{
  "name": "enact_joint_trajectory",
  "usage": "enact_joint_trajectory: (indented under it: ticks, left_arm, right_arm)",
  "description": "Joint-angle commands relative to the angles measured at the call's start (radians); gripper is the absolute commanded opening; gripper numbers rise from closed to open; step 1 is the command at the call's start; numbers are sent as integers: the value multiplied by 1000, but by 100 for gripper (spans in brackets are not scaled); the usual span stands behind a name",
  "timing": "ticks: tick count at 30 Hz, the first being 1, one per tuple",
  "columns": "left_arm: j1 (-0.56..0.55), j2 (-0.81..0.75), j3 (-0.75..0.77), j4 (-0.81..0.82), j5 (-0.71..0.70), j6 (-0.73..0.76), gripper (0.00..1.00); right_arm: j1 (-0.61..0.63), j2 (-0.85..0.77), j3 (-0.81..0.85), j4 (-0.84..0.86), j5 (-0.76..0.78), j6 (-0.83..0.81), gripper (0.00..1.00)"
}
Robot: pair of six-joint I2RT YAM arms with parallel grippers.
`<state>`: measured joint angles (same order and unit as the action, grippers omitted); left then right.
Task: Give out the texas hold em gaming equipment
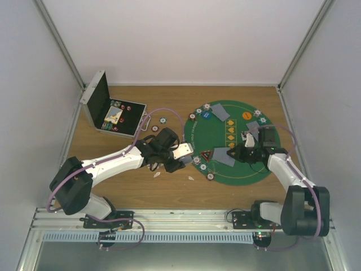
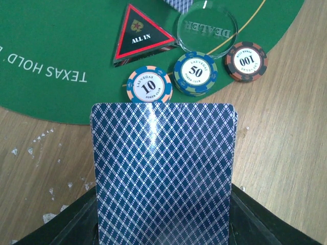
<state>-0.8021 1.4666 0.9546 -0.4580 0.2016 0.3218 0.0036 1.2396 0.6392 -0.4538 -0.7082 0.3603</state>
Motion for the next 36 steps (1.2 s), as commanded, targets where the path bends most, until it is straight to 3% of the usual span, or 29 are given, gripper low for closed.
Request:
enact_joint_trajectory:
  ticks: [1, 8, 27, 30, 33, 36]
  left_arm:
    - [3, -25, -4, 54, 4, -8, 57]
    - [3, -23, -2, 55, 13, -10, 57]
    - [3, -26, -4, 54, 9, -10, 57]
    - [3, -28, -4, 55, 10, -12, 57]
    - [3, -29, -10, 59, 7, -13, 57]
    - [3, -26, -11, 56, 2, -13, 57]
  right_arm:
    - [-101, -87, -64, 16, 55, 80, 0]
    - [-219, -127, -102, -1, 56, 74, 1]
    - [-225, 74, -124, -18, 180, 162, 1]
    - [-225, 78, -119, -30, 200, 175, 11]
    - [-224, 70, -108, -59, 229, 182, 15]
    - [-224, 45, -92, -89, 269, 194, 33]
